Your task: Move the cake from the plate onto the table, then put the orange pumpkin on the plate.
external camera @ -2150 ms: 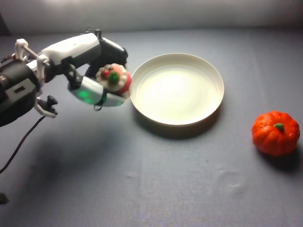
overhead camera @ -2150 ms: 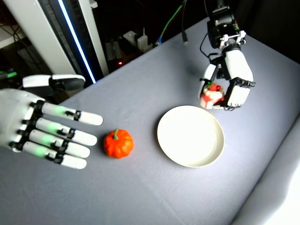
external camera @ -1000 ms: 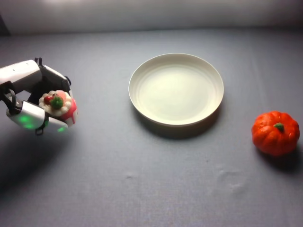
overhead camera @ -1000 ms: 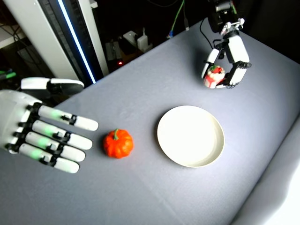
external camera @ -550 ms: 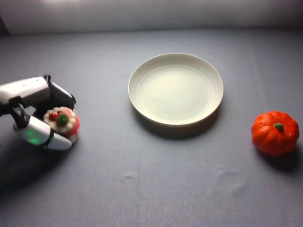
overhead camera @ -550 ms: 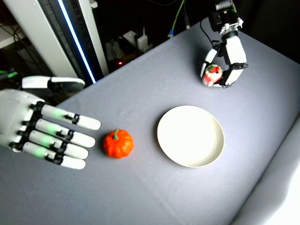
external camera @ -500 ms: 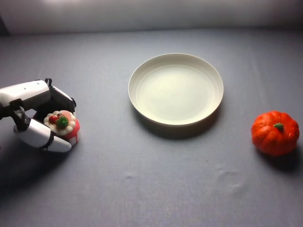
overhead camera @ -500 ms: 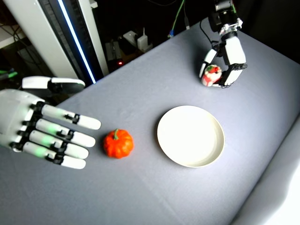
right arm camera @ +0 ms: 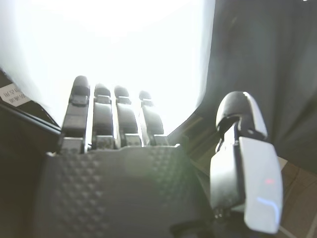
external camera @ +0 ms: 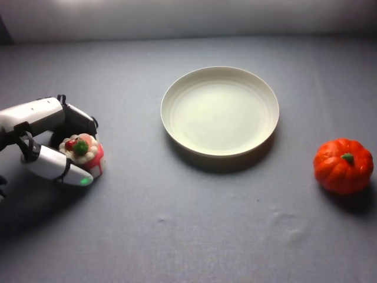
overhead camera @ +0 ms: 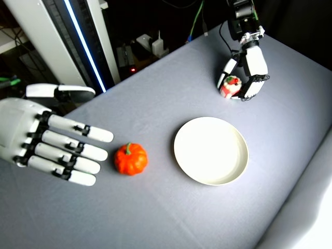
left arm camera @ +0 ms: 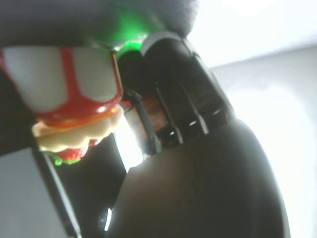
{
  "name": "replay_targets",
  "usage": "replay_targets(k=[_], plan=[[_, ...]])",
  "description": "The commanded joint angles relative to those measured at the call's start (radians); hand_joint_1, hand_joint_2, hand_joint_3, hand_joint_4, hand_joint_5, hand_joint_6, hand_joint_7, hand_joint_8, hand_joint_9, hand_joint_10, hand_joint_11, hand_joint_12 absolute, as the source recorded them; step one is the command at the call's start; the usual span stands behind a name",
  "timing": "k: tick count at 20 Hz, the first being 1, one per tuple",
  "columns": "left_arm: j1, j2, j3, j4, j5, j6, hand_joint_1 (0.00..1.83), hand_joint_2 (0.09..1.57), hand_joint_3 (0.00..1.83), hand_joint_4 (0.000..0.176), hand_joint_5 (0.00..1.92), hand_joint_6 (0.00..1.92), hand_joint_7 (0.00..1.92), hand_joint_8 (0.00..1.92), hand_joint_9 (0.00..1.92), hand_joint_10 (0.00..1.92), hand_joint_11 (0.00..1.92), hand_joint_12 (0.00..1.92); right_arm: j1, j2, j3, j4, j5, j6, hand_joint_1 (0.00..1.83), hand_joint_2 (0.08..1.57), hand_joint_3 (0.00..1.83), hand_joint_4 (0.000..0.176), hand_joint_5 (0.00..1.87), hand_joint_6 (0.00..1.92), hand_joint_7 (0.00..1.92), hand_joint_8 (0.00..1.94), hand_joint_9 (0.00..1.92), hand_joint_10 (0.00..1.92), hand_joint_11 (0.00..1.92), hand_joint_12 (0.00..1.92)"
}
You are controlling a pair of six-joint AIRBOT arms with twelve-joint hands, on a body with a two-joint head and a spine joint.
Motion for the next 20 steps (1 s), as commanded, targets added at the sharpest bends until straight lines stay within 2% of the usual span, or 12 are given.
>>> replay_targets(k=[1,3,5,7,11,12,13,14,15,18,19,20], plan=[[0.008,-0.015,-0.001,0.001,-0.015,0.001,1.24,0.96,0.00,0.000,0.57,0.19,0.61,0.21,0.51,0.45,0.21,1.26,0.004,0.003,0.003,0.001,0.126,0.009,0.13,1.13,0.00,0.057,0.00,0.00,0.00,0.00,0.00,0.00,0.01,0.01],[0.008,-0.015,-0.005,0.001,-0.006,0.001,1.18,0.89,0.00,0.000,0.41,0.01,0.42,0.02,0.35,0.11,0.02,0.97,0.004,0.003,0.003,0.002,0.126,0.009,0.12,1.15,0.01,0.050,0.00,0.00,0.00,0.00,0.00,0.00,0.01,0.02],[0.008,-0.014,-0.008,0.002,-0.005,0.001,1.11,0.83,0.00,0.000,0.19,0.00,0.16,0.01,0.15,0.02,0.00,0.55,0.004,0.003,0.003,0.002,0.126,0.009,0.11,1.14,0.00,0.058,0.00,0.00,0.00,0.00,0.00,0.00,0.02,0.03],[0.008,-0.007,-0.017,0.002,-0.003,0.001,1.06,0.80,0.00,0.000,0.14,0.00,0.12,0.00,0.07,0.02,0.00,0.31,0.004,0.003,0.003,0.002,0.126,0.009,0.13,1.13,0.00,0.059,0.00,0.00,0.00,0.00,0.00,0.00,0.02,0.03],[0.007,0.001,-0.024,0.002,-0.006,0.001,1.07,0.79,0.00,0.016,0.10,0.00,0.06,0.00,0.04,0.00,0.00,0.31,0.004,0.003,0.004,0.002,0.126,0.009,0.11,1.14,0.00,0.061,0.00,0.00,0.00,0.00,0.00,0.00,0.01,0.05],[0.007,0.001,-0.024,0.003,-0.004,0.001,1.07,0.79,0.00,0.038,0.07,0.00,0.03,0.00,0.03,0.00,0.00,0.34,0.004,0.003,0.004,0.002,0.126,0.009,0.12,1.13,0.00,0.057,0.00,0.00,0.00,0.00,0.00,0.00,0.00,0.05],[0.008,0.001,-0.025,0.006,-0.002,0.001,1.05,0.79,0.00,0.078,0.04,0.00,0.01,0.00,0.00,0.00,0.00,0.23,0.004,0.003,0.004,0.002,0.126,0.009,0.10,1.15,0.00,0.035,0.00,0.00,0.00,0.00,0.00,0.00,0.03,0.06],[0.008,0.003,-0.028,0.006,-0.001,0.001,1.06,0.79,0.00,0.095,0.02,0.01,0.00,0.00,0.00,0.00,0.00,0.13,0.004,0.003,0.004,0.002,0.126,0.009,0.10,1.15,0.00,0.028,0.00,0.00,0.00,0.00,0.00,0.00,0.00,0.13],[0.008,0.009,-0.031,0.006,-0.004,0.001,1.06,0.79,0.00,0.108,0.01,0.00,0.00,0.00,0.00,0.00,0.00,0.20,0.004,0.003,0.004,0.002,0.126,0.009,0.10,1.15,0.00,0.040,0.00,0.00,0.00,0.00,0.00,0.00,0.00,0.10],[0.008,0.046,-0.060,-0.029,-0.044,0.001,1.10,0.81,0.00,0.112,0.00,0.00,0.00,0.00,0.00,0.00,0.00,0.25,0.002,0.003,0.004,0.002,0.126,0.009,0.10,1.12,0.00,0.042,0.00,0.00,0.00,0.00,0.00,0.00,0.00,0.00],[0.008,0.067,-0.072,-0.046,-0.064,0.001,1.09,0.81,0.00,0.092,0.00,0.00,0.00,0.00,0.00,0.00,0.00,0.10,0.002,0.003,0.004,0.002,0.126,0.009,0.11,1.12,0.00,0.052,0.00,0.00,0.00,0.00,0.00,0.00,0.00,0.00],[0.008,0.082,-0.080,-0.058,-0.080,0.001,1.05,0.81,0.00,0.102,0.00,0.00,0.00,0.00,0.00,0.00,0.00,0.16,0.002,0.003,0.004,0.002,0.126,0.009,0.10,1.12,0.00,0.054,0.00,0.00,0.00,0.00,0.00,0.00,0.02,0.01]])
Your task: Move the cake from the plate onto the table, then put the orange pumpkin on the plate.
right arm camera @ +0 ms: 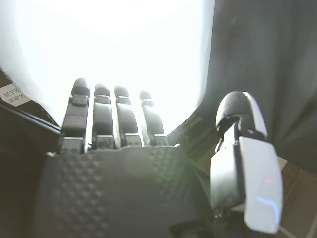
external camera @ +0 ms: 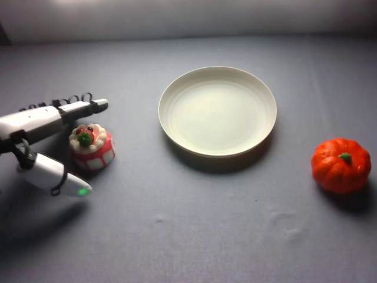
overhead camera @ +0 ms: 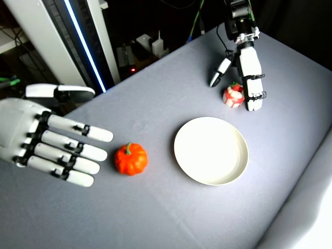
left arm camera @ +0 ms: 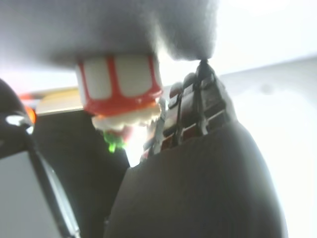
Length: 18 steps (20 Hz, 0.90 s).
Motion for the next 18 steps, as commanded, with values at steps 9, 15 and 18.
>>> replay_targets(k=[9,15,18], plan=[[0.051,0.206,-0.127,-0.208,-0.378,-0.003,1.01,0.80,0.00,0.163,0.25,0.01,0.41,0.04,0.50,0.09,0.09,1.14,0.002,0.001,0.004,0.005,0.121,0.009,0.13,1.04,0.00,0.000,0.00,0.00,0.00,0.00,0.00,0.00,0.00,0.00],[0.137,0.281,-0.192,-0.266,-0.597,-0.003,1.07,0.84,0.00,0.105,0.57,0.01,0.63,0.54,0.71,0.65,0.60,0.91,0.001,0.000,0.004,0.006,0.117,0.009,0.16,1.04,0.00,0.000,0.00,0.00,0.00,0.00,0.00,0.00,0.00,0.00],[0.221,0.354,-0.250,-0.313,-0.723,-0.003,1.09,0.87,0.00,0.000,0.72,0.06,0.55,1.11,0.67,1.29,0.66,1.25,0.001,-0.002,0.004,0.006,0.114,0.009,0.18,1.04,0.00,0.000,0.00,0.00,0.00,0.00,0.00,0.00,0.00,0.00]])
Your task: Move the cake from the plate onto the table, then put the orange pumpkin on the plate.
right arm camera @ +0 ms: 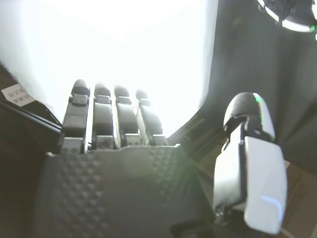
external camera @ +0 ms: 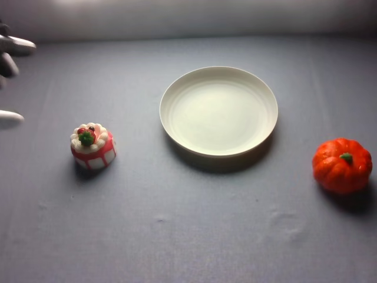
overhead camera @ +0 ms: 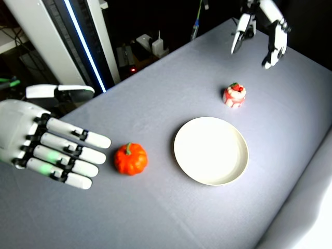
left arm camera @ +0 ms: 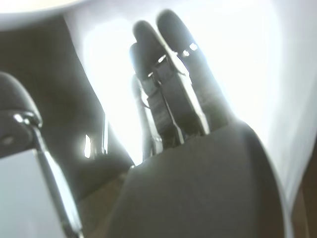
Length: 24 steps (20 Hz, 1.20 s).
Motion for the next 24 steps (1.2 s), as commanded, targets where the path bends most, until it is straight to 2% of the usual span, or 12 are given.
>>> replay_targets(k=[1,4,5,7,8,9,12,13,16,18,20,24], plan=[[0.009,0.010,-0.005,-0.036,-0.162,-0.004,1.06,0.88,0.00,0.000,0.77,0.10,0.57,1.22,0.67,1.42,0.70,1.38,0.001,-0.001,0.004,0.002,0.120,0.009,0.18,1.03,0.00,0.000,0.00,0.00,0.00,0.00,0.00,0.00,0.00,0.00],[0.156,0.070,-0.059,-0.129,-0.329,-0.004,1.12,0.89,0.00,0.000,0.65,0.82,0.61,1.33,0.64,1.55,0.68,1.58,0.002,-0.001,0.004,0.003,0.110,0.009,0.24,1.06,0.00,0.000,0.00,0.00,0.00,0.00,0.00,0.00,0.00,0.00],[0.234,0.095,-0.084,-0.177,-0.403,-0.004,1.15,0.87,0.00,0.000,0.65,0.96,0.66,1.34,0.68,1.52,0.70,1.57,0.003,-0.001,0.005,0.003,0.104,0.009,0.27,1.05,0.00,0.008,0.01,0.01,0.00,0.00,0.00,0.00,0.00,0.00],[0.374,0.128,-0.124,-0.263,-0.525,-0.004,1.16,0.88,0.00,0.000,0.64,1.13,0.73,1.38,0.75,1.59,0.80,1.64,0.018,-0.001,0.015,-0.008,0.068,0.009,0.33,1.05,0.00,0.000,0.13,0.01,0.09,0.00,0.05,0.01,0.05,0.05],[0.442,0.143,-0.141,-0.307,-0.547,-0.004,1.14,0.88,0.00,0.000,0.64,1.11,0.74,1.34,0.76,1.58,0.81,1.64,0.029,-0.001,0.023,-0.019,0.037,0.009,0.31,1.07,0.00,0.000,0.20,0.00,0.16,0.00,0.14,0.01,0.01,0.53],[0.469,0.149,-0.145,-0.317,-0.547,-0.004,1.12,0.89,0.00,0.000,0.65,1.05,0.75,1.33,0.77,1.58,0.83,1.67,0.049,0.000,0.034,-0.039,-0.004,0.009,0.34,1.07,0.00,0.000,0.24,0.01,0.22,0.01,0.19,0.01,0.00,0.78],[0.477,0.147,-0.148,-0.315,-0.547,-0.004,1.11,0.90,0.00,0.000,0.65,0.85,0.72,1.37,0.79,1.64,0.85,1.77,0.163,0.009,0.083,-0.162,-0.208,0.023,0.58,1.09,0.00,0.000,0.37,0.02,0.40,0.02,0.34,0.04,0.00,1.07],[0.477,0.147,-0.146,-0.314,-0.547,-0.004,1.07,0.90,0.00,0.000,0.68,0.69,0.68,1.33,0.70,1.57,0.70,1.71,0.224,0.009,0.108,-0.231,-0.296,0.039,0.72,1.06,0.00,0.000,0.46,0.03,0.47,0.02,0.44,0.05,0.00,1.32],[0.486,0.141,-0.141,-0.313,-0.547,-0.004,1.05,0.89,0.00,0.000,0.75,0.50,0.72,1.23,0.72,1.50,0.69,1.65,0.367,0.009,0.146,-0.366,-0.474,0.054,0.78,1.04,0.00,0.000,0.50,0.02,0.53,0.02,0.51,0.07,0.00,1.52],[0.497,0.136,-0.139,-0.315,-0.547,-0.004,1.05,0.87,0.00,0.000,0.77,0.49,0.73,1.22,0.73,1.48,0.69,1.62,0.498,0.008,0.170,-0.490,-0.631,0.056,0.89,1.05,0.00,0.000,0.53,0.02,0.57,0.02,0.52,0.07,0.00,1.36],[0.503,0.131,-0.138,-0.317,-0.547,-0.004,1.05,0.87,0.00,0.000,0.78,0.49,0.74,1.24,0.73,1.51,0.70,1.65,0.571,0.005,0.180,-0.565,-0.717,0.056,0.89,1.05,0.00,0.000,0.53,0.02,0.58,0.01,0.53,0.07,0.00,1.38],[0.512,0.126,-0.138,-0.314,-0.546,-0.004,1.06,0.86,0.00,0.000,0.78,0.54,0.74,1.26,0.76,1.52,0.73,1.67,0.670,-0.001,0.211,-0.795,-0.854,0.223,0.91,1.06,0.00,0.000,0.55,0.01,0.56,0.00,0.51,0.05,0.00,1.37]])
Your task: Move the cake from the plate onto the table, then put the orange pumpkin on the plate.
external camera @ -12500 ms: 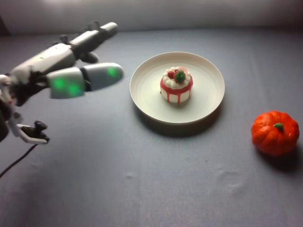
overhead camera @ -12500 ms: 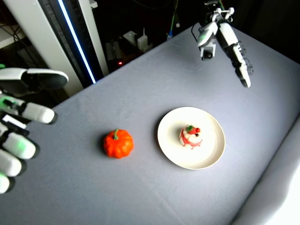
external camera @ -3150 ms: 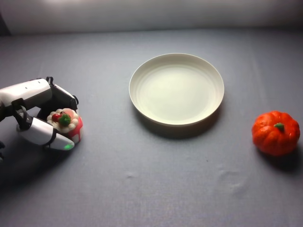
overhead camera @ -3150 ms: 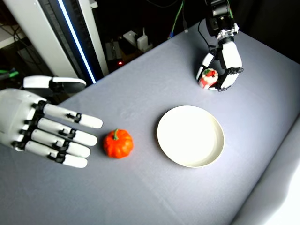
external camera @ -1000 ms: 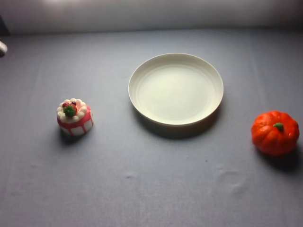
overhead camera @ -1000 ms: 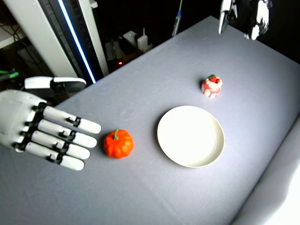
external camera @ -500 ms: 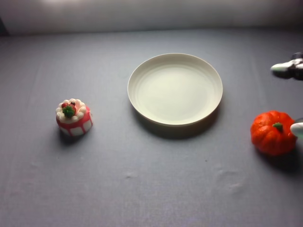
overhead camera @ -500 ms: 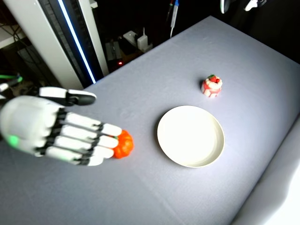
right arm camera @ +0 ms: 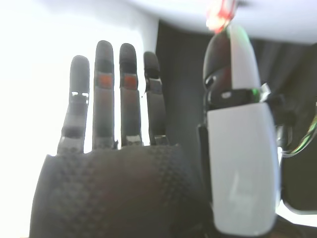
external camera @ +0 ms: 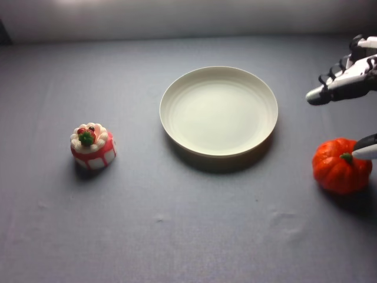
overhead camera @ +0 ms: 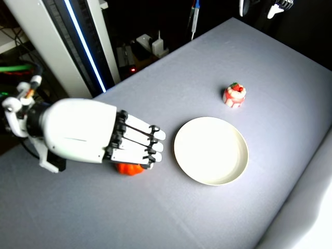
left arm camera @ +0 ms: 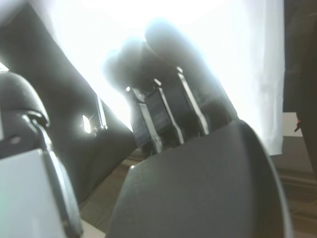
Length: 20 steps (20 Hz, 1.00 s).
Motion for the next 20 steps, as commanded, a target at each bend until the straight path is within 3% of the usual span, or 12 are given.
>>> replay_targets(k=[1,4,7,8,9,10,14,16,17,19,20], plan=[[-0.002,-0.004,0.006,-0.056,-0.112,-0.003,1.06,0.86,0.00,0.000,0.78,0.54,0.74,1.23,0.76,1.47,0.72,1.62,0.041,0.003,0.004,-0.042,0.040,0.041,0.93,1.06,0.00,0.000,0.56,0.02,0.56,0.00,0.51,0.04,0.00,1.38],[0.002,-0.008,0.006,-0.055,-0.111,-0.003,1.05,0.86,0.00,0.000,0.79,0.49,0.75,1.14,0.76,1.40,0.74,1.57,0.073,0.003,0.002,-0.187,-0.015,0.143,0.85,1.04,0.00,0.000,0.58,0.02,0.61,0.01,0.56,0.06,0.00,1.54],[0.003,-0.010,0.005,-0.052,-0.106,-0.003,1.06,0.86,0.00,0.000,0.82,0.40,0.77,1.09,0.77,1.35,0.75,1.51,0.083,0.003,0.011,-0.288,-0.041,0.238,0.82,1.04,0.00,0.000,0.58,0.01,0.61,0.01,0.56,0.06,0.00,1.51],[0.003,-0.012,0.005,-0.051,-0.104,-0.003,1.07,0.87,0.00,0.000,0.81,0.39,0.74,1.11,0.75,1.34,0.74,1.48,0.091,0.002,0.013,-0.331,-0.047,0.277,0.81,1.04,0.00,0.000,0.58,0.01,0.59,0.00,0.52,0.04,0.00,1.43],[0.003,-0.014,0.005,-0.047,-0.099,-0.003,1.07,0.87,0.00,0.002,0.82,0.39,0.73,1.10,0.73,1.32,0.72,1.45,0.101,-0.001,0.017,-0.405,-0.056,0.347,0.85,1.03,0.00,0.000,0.58,0.01,0.58,0.00,0.50,0.03,0.00,1.17],[0.003,-0.015,0.005,-0.044,-0.096,-0.003,1.07,0.87,0.00,0.013,0.82,0.39,0.72,1.10,0.72,1.32,0.72,1.45,0.105,-0.001,0.017,-0.455,-0.059,0.396,0.83,1.02,0.00,0.000,0.54,0.00,0.55,0.00,0.48,0.02,0.00,1.08],[0.003,-0.022,0.005,-0.042,-0.090,-0.003,1.08,0.86,0.00,0.001,0.81,0.41,0.71,1.07,0.72,1.29,0.72,1.41,0.106,0.000,0.010,-0.517,-0.066,0.444,0.83,1.01,0.00,0.000,0.50,0.00,0.50,0.00,0.44,0.00,0.00,0.98],[0.004,-0.023,0.004,-0.038,-0.085,-0.003,1.11,0.85,0.00,0.000,0.82,0.42,0.71,1.06,0.72,1.28,0.72,1.41,0.106,0.000,0.006,-0.595,-0.066,0.522,0.87,1.01,0.00,0.000,0.47,0.00,0.43,0.00,0.36,0.00,0.00,0.80],[0.004,-0.023,0.004,-0.037,-0.083,-0.003,1.11,0.86,0.00,0.000,0.81,0.40,0.73,1.02,0.75,1.24,0.76,1.38,0.109,0.000,0.005,-0.650,-0.066,0.566,0.80,1.00,0.00,0.000,0.44,0.00,0.33,0.00,0.28,0.00,0.00,0.65],[0.004,-0.027,0.004,-0.037,-0.082,-0.003,1.12,0.86,0.00,0.000,0.82,0.38,0.73,0.98,0.74,1.21,0.73,1.36,0.122,0.000,-0.001,-0.753,-0.071,0.642,0.78,0.98,0.00,0.000,0.44,0.00,0.32,0.00,0.27,0.00,0.00,0.71],[0.004,-0.028,0.004,-0.037,-0.082,-0.003,1.09,0.86,0.00,0.000,0.82,0.37,0.73,0.97,0.73,1.20,0.74,1.33,0.123,0.000,-0.001,-0.766,-0.073,0.656,0.79,0.98,0.00,0.000,0.44,0.00,0.32,0.00,0.28,0.01,0.00,0.86]])
